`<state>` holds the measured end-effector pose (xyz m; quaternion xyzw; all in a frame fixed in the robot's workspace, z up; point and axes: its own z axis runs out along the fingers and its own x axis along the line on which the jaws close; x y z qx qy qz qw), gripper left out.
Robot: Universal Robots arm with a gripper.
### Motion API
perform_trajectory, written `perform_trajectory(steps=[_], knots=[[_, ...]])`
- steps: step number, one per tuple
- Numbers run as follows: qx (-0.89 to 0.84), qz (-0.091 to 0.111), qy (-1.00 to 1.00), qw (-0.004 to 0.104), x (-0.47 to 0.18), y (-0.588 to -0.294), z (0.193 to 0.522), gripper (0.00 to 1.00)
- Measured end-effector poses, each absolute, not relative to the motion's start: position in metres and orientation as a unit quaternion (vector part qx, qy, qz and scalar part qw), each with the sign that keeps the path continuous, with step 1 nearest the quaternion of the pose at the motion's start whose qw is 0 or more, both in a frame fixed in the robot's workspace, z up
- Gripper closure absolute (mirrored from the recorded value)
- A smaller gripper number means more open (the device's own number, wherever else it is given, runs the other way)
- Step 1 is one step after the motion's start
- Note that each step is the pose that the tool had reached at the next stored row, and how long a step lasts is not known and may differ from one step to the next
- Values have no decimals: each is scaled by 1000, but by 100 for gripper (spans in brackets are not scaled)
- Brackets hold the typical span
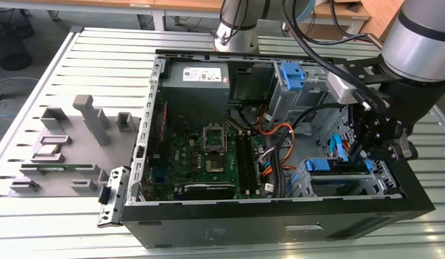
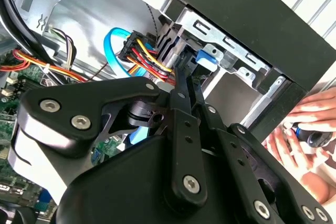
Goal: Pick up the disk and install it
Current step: 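Insert the second disk wire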
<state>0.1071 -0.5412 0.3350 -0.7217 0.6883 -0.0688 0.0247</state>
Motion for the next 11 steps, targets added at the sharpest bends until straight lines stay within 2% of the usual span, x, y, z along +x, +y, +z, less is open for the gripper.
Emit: perform_trajectory(steps=[11], knots=[[-704,-70,706,24,107,-541,335,84]])
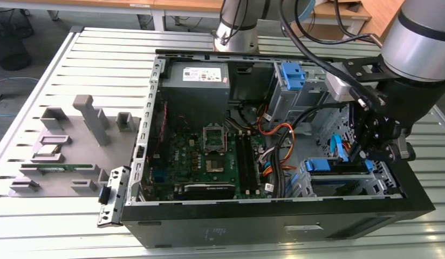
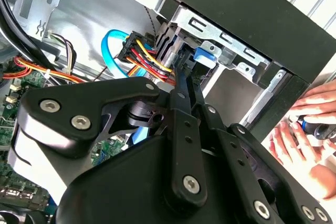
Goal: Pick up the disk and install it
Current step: 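Insert the second disk wire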
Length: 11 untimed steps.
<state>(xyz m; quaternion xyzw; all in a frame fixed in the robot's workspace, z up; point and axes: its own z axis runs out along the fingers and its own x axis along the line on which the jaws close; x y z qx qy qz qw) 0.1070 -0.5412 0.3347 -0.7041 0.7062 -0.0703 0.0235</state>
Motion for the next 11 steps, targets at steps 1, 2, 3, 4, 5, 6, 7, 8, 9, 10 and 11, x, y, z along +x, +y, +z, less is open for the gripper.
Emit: perform_trajectory(steps=[1,2,3,4,5,6,7,8,9,10,11], knots=[[-704,-70,706,24,107,-541,335,84],[-704,-71,706,24,107,-541,334,84],[-704,-71,706,24,107,-541,334,84],[-704,-71,706,24,107,-541,334,84],[-704,-71,706,25,107,-541,334,84],[-704,-71,706,25,107,-541,334,84],[-704,-72,706,25,106,-541,334,84],[-704,-72,706,25,106,-541,334,84],[-704,-72,706,25,106,-541,334,84],[-704,-72,706,26,106,-541,334,84],[-704,-72,706,26,105,-541,333,84]])
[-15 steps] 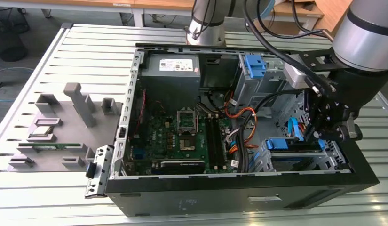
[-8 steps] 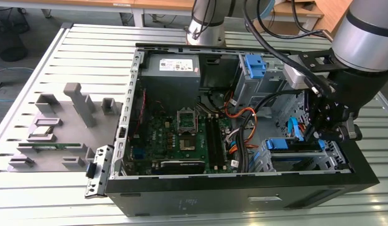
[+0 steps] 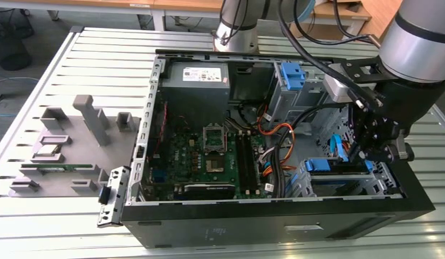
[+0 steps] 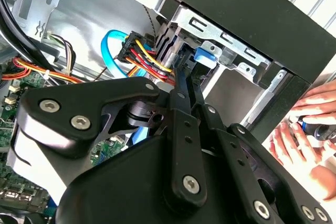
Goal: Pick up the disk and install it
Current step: 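Insert the second disk wire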
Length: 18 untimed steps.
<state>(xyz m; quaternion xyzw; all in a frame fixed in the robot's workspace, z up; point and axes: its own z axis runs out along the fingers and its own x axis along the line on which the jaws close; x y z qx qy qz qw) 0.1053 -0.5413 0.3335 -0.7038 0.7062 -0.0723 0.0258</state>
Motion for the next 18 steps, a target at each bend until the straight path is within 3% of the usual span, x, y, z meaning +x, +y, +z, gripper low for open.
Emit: perform_trajectory(steps=[18], knots=[[-704,-73,706,26,105,-541,329,84]])
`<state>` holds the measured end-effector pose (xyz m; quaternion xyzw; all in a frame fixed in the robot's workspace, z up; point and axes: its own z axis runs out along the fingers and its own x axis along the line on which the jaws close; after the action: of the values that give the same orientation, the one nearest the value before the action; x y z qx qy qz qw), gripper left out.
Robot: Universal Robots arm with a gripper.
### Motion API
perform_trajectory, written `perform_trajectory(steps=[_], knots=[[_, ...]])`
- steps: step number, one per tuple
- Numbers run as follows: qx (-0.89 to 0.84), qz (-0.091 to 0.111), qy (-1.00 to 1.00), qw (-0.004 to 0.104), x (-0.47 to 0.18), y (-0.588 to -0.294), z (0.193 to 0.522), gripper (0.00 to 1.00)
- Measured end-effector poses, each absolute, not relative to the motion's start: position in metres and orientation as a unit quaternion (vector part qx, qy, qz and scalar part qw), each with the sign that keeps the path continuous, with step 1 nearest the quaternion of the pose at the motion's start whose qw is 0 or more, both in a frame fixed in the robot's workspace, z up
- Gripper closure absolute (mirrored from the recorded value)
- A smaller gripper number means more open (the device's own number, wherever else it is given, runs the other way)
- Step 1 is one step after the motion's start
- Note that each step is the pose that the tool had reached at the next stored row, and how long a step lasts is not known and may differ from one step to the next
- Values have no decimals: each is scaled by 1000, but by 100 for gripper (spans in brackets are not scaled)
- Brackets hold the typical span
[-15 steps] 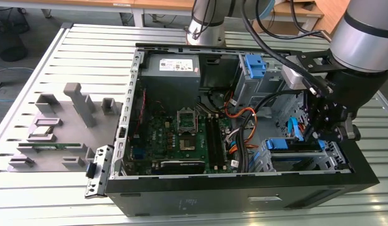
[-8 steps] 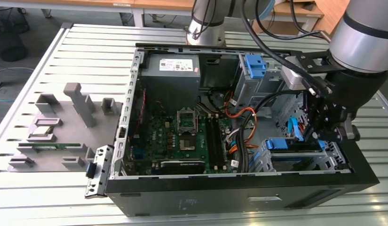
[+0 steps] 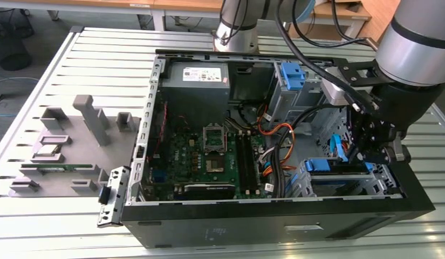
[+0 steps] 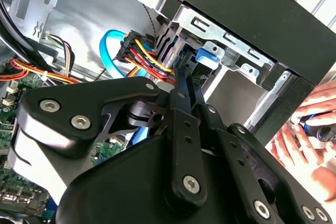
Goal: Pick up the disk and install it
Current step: 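Insert the second disk wire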
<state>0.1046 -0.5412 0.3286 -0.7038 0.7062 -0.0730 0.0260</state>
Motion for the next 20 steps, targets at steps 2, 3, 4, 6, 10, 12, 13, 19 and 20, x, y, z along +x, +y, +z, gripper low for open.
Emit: perform_trajectory(steps=[2,3,4,6,10,12,13,19,20], knots=[[-704,-73,706,26,105,-541,329,84],[-704,-73,706,26,105,-541,328,84],[-704,-73,706,26,105,-541,328,84],[-704,-73,706,26,105,-541,328,84],[-704,-73,706,26,105,-541,328,84],[-704,-73,706,26,105,-541,327,83],[-704,-73,706,26,105,-541,327,83],[-704,-73,706,26,105,-541,329,76],[-704,-73,706,26,105,-541,330,76]])
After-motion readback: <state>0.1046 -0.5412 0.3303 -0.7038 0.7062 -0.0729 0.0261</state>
